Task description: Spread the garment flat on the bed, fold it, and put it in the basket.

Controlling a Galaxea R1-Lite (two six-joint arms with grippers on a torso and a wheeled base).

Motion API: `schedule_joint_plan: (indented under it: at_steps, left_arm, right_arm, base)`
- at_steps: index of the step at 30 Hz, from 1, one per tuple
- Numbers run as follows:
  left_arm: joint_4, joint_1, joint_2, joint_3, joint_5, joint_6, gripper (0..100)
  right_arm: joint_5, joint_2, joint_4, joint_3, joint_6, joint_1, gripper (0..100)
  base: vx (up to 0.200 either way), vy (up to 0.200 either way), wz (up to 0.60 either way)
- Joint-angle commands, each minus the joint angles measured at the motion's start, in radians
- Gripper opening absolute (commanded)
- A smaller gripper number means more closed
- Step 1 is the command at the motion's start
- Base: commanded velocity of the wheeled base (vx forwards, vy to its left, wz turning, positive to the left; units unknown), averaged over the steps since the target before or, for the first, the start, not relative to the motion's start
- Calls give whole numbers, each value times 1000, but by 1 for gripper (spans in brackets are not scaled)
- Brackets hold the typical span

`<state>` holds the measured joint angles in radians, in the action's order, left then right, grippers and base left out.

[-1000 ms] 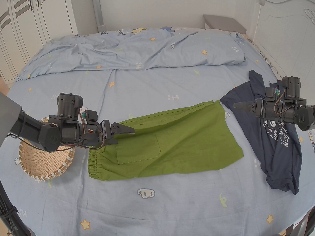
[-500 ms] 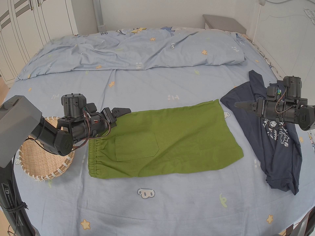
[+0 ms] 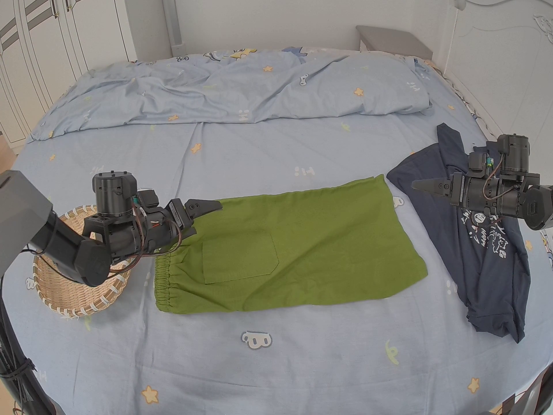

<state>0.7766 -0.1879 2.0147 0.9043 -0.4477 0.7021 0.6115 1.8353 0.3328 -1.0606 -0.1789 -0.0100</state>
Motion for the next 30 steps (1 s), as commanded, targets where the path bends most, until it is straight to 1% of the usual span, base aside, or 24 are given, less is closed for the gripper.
schedule_joint_plan:
  at_steps: [1,3,4,5,6,7,8,9,11,12,13,15,17,18,21,22,25,30]
  left_arm:
    - [13,51,-192,-212,-59,-3,100]
    - [33,116,-194,-274,-106,-12,100]
    - [46,143,-194,-294,-141,-21,100]
    - [64,176,-189,-314,-194,-35,100]
    - [69,185,-188,-318,-212,-39,100]
    - [95,240,-168,-349,-322,-84,100]
    - [105,262,-157,-358,-367,-105,100]
    - [133,304,-134,-377,-487,-156,100]
    - [167,346,-93,-389,-614,-207,100]
    - [182,360,-62,-387,-655,-220,100]
    - [194,364,-39,-387,-661,-222,100]
    - [213,358,-10,-383,-628,-222,100]
    - [213,350,-2,-375,-563,-220,100]
    - [208,334,1,-367,-499,-219,100]
    - [185,277,3,-349,-381,-216,100]
    - [170,266,1,-344,-358,-216,100]
    - [125,258,-2,-334,-344,-216,100]
    - [125,271,19,-327,-342,-220,100]
  right_arm:
    - [2,1,0,2,1,-7,100]
    - [2,1,-1,4,1,-10,100]
    - [2,1,-1,4,1,-11,100]
    - [2,1,-1,5,1,-13,100]
    - [2,1,-1,7,1,-13,100]
    - [2,1,-1,10,4,-15,100]
    - [2,-1,-1,11,4,-15,100]
    - [2,-1,-1,11,4,-15,100]
    - [2,2,5,1,4,-16,100]
    - [2,4,11,-4,4,-16,100]
    - [2,5,14,-4,3,-18,100]
    - [2,19,22,-1,4,-22,100]
    - [1,33,26,1,4,-24,100]
    - [1,36,31,1,4,-24,100]
    - [1,36,32,1,4,-24,100]
    - [1,36,32,1,4,-24,100]
    - [1,36,32,1,4,-22,100]
    - [1,36,32,4,4,-24,100]
  base:
    - [0,0,0]
    - [0,0,0]
    - [0,0,0]
    - [0,0,0]
    - [0,0,0]
    - [0,0,0]
    - [0,0,0]
    - [0,0,0]
    - [0,0,0]
    - [0,0,0]
    - [0,0,0]
    - [0,0,0]
    - [0,0,0]
    - [0,0,0]
    - [0,0,0]
    - [0,0,0]
    - [0,0,0]
    - [0,0,0]
